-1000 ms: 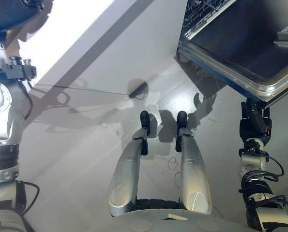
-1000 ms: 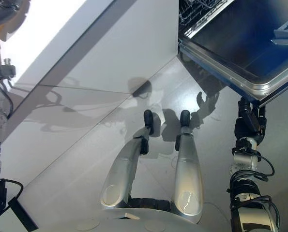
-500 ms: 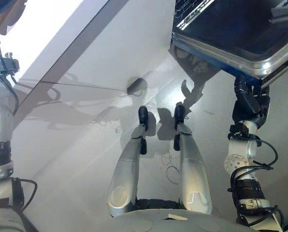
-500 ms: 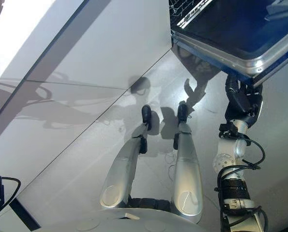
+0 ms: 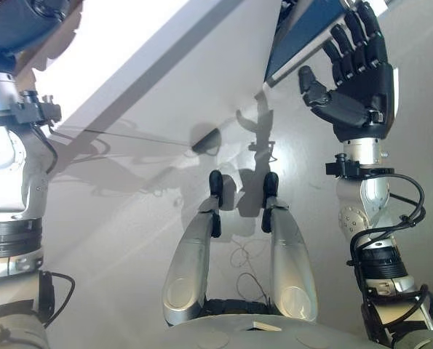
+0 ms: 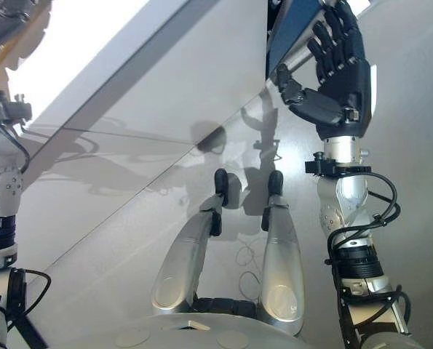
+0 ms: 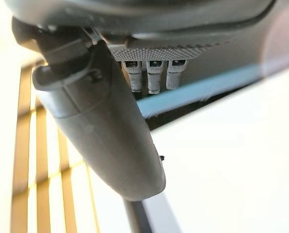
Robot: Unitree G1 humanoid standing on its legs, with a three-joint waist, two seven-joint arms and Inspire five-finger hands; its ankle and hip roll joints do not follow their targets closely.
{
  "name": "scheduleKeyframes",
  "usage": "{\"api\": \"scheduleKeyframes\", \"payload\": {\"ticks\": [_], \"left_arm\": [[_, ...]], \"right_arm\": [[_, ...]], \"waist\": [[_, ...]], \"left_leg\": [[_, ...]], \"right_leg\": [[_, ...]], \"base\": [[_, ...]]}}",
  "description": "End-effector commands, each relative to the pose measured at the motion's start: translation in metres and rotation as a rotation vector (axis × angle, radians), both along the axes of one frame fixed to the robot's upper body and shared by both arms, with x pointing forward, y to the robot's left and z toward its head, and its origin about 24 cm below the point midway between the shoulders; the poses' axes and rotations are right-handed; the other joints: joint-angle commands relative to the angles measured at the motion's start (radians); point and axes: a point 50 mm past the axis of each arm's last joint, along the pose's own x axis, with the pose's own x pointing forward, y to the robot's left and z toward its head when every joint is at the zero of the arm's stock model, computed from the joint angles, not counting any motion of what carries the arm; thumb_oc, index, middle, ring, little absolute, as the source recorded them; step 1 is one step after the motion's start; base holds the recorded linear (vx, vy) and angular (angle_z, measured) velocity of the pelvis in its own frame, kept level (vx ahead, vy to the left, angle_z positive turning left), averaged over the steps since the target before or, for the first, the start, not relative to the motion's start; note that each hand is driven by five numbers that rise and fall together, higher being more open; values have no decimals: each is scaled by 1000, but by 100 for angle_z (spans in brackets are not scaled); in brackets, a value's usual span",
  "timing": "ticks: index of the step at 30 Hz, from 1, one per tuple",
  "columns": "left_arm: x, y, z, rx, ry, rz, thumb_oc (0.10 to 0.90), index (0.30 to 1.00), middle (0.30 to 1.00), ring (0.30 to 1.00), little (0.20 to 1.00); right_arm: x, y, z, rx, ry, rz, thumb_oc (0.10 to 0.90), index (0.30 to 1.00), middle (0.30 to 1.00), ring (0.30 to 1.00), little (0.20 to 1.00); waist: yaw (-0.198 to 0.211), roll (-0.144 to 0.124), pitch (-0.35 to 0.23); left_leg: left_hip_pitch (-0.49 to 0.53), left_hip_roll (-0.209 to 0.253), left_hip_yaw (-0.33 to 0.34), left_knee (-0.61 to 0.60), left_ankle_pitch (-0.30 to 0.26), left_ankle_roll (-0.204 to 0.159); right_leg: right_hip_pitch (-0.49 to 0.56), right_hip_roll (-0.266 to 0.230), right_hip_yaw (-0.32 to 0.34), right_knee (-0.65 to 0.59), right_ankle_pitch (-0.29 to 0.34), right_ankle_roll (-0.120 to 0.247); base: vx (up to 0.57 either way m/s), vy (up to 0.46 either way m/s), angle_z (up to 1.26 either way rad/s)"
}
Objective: Pick up plates and place into dishwasher.
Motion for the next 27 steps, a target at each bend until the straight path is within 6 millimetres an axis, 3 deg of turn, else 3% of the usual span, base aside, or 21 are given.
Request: {"api": "scheduleKeyframes", "payload": {"ticks": [1, 5, 10, 12, 18, 19, 27], "left_arm": [[25, -6, -39, -55, 178, -31, 800, 900, 900, 900, 900], [28, -6, -41, -57, 203, -42, 800, 900, 900, 900, 900], [23, 2, -50, -55, 236, -43, 800, 900, 900, 900, 900], [20, 5, -57, -53, 257, -40, 800, 900, 900, 900, 900], [6, 8, -89, -75, 332, -57, 800, 900, 900, 900, 900], [2, 8, -98, -82, 350, -60, 800, 900, 900, 900, 900], [-11, 7, -132, -140, 440, -58, 800, 900, 900, 900, 900]], "right_arm": [[-41, 50, 94, -86, -537, 223, 800, 900, 900, 900, 900], [-36, 57, 93, -99, -504, 199, 800, 900, 900, 900, 900], [-25, 45, 80, -70, -404, 124, 800, 900, 900, 900, 900], [-21, 37, 68, -37, -343, 87, 800, 900, 900, 900, 900], [-17, 3, 4, 54, -66, -28, 800, 900, 900, 900, 900], [-19, -7, -15, 73, 5, -60, 800, 900, 900, 900, 900], [-35, -35, -93, 110, 304, -220, 800, 900, 900, 900, 900]], "waist": [[12, -65, -9], [20, -68, -9], [32, -81, -18], [34, -89, -47], [27, -111, -178], [22, -114, -212], [-14, -120, -357]], "left_leg": [[-2, -47, 24, 81, -96, 48], [69, -55, 27, 67, -108, 57], [179, -69, 27, 41, -126, 65], [212, -73, 26, 28, -135, 67], [347, -73, 35, -68, -133, 58], [379, -72, 40, -97, -129, 53], [519, -57, 54, -239, -105, 37]], "right_leg": [[51, 12, 8, -97, 50, 51], [112, 2, 7, -115, 54, 60], [220, -16, -8, -155, 60, 73], [252, -22, -15, -172, 61, 78], [374, -21, -22, -259, 68, 98], [407, -16, -20, -288, 71, 102], [532, 20, -9, -402, 89, 102]], "base": [[19, 53, 5], [62, 83, 20], [84, 57, -1], [105, 21, 12], [112, 4, 10], [104, 3, 5], [87, -18, 12]]}}
